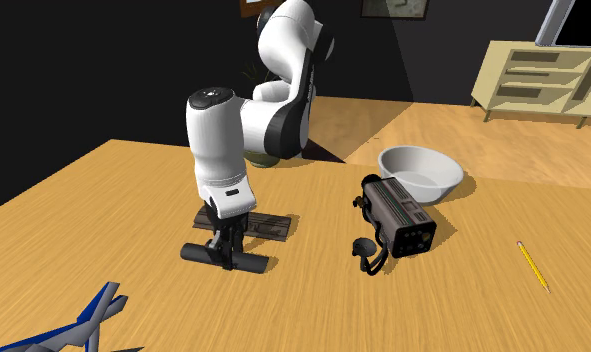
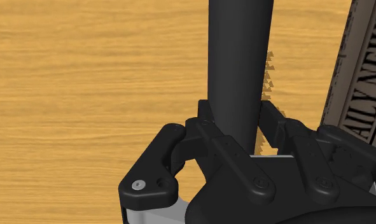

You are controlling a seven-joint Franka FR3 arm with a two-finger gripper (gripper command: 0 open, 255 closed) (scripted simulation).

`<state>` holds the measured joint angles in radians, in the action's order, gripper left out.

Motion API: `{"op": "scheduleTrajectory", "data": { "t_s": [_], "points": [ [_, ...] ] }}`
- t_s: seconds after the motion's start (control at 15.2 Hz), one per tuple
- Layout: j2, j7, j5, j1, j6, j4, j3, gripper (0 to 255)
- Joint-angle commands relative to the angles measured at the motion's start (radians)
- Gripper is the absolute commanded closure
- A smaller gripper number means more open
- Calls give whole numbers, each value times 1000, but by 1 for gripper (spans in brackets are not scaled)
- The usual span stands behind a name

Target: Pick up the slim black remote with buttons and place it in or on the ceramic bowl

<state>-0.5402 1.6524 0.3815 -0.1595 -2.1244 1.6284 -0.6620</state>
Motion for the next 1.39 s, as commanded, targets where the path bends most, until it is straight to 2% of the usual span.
{"op": "scheduleTrajectory", "data": {
  "t_s": [0.0,1.32],
  "points": [
    [-1,0,0,0,0,1,1,255],
    [70,-43,-62,3,213,-156,-37,255]
  ]
}}
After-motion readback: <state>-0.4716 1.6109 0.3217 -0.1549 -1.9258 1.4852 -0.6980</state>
